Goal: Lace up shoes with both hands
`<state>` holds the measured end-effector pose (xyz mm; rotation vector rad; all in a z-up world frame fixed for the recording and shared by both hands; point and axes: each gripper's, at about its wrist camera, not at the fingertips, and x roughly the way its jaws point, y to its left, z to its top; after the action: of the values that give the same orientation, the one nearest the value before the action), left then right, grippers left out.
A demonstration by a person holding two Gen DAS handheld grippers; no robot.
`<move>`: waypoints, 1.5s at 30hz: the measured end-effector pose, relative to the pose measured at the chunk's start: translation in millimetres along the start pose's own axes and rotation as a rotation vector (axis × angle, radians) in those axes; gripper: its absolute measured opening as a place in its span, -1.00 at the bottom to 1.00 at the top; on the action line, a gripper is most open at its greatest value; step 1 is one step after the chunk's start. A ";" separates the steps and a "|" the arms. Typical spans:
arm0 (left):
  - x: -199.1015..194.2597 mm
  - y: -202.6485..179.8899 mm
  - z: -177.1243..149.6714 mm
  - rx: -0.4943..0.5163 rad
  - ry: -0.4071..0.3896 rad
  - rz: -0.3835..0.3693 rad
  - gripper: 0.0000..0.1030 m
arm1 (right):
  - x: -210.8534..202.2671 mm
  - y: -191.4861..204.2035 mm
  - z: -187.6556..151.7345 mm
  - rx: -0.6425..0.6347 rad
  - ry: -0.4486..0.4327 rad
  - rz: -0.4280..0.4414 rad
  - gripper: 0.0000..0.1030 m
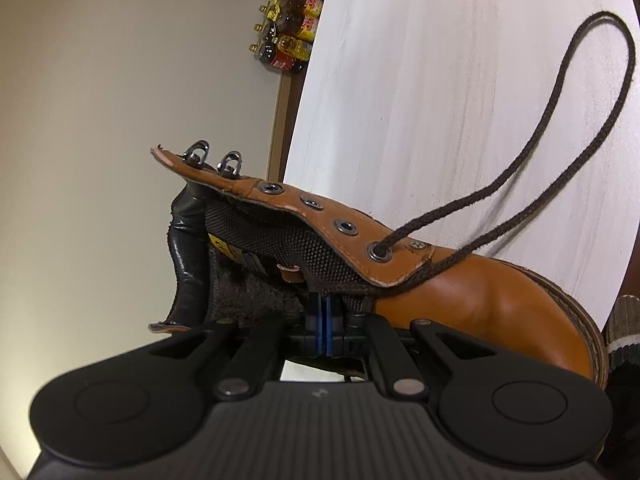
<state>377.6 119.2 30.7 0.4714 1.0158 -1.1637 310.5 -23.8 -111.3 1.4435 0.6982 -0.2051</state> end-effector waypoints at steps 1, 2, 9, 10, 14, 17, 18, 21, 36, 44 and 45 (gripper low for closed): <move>0.7 -0.4 -0.6 0.004 0.000 0.007 -0.61 | 2.1 0.0 -0.2 0.002 0.017 0.001 -0.94; 1.6 -0.8 -0.4 0.009 -0.001 0.014 -0.61 | 4.3 0.7 -0.1 0.000 0.035 -0.001 -0.94; 10.2 -0.9 7.9 0.035 -0.014 0.044 -0.61 | 13.3 1.8 0.8 -0.001 0.113 -0.007 -0.94; 11.1 -0.5 9.8 0.036 -0.019 0.045 -0.67 | 13.3 1.9 1.3 -0.002 0.115 -0.010 -0.94; 14.9 -0.2 16.5 0.049 -0.021 0.035 -0.85 | 12.9 2.6 2.1 -0.008 0.116 -0.013 -0.94; 18.0 -1.3 19.3 0.067 -0.013 0.021 -0.94 | 13.2 1.7 2.7 -0.005 0.115 -0.012 -0.94; 17.5 -1.5 19.5 0.071 -0.015 0.018 -0.95 | 13.4 1.3 3.2 -0.004 0.115 -0.011 -0.93; 11.5 -1.5 16.1 0.076 -0.019 0.017 -0.96 | 10.7 -1.3 3.9 0.008 0.117 -0.003 -0.86; -77.8 73.2 -78.4 -0.036 0.233 0.180 -0.96 | -69.9 -11.4 -3.2 -0.111 -0.101 -0.220 -0.75; -97.9 130.8 -99.2 -0.119 0.275 0.529 -0.96 | -80.0 -14.6 7.5 -0.144 -0.137 -0.265 -0.74; -101.4 137.5 -101.7 -0.139 0.279 0.565 -0.96 | -78.5 -12.5 3.2 -0.160 -0.129 -0.271 -0.74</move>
<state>456.8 301.3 41.1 0.7652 1.0982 -0.5278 243.0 -50.5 -78.7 1.1704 0.7855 -0.4392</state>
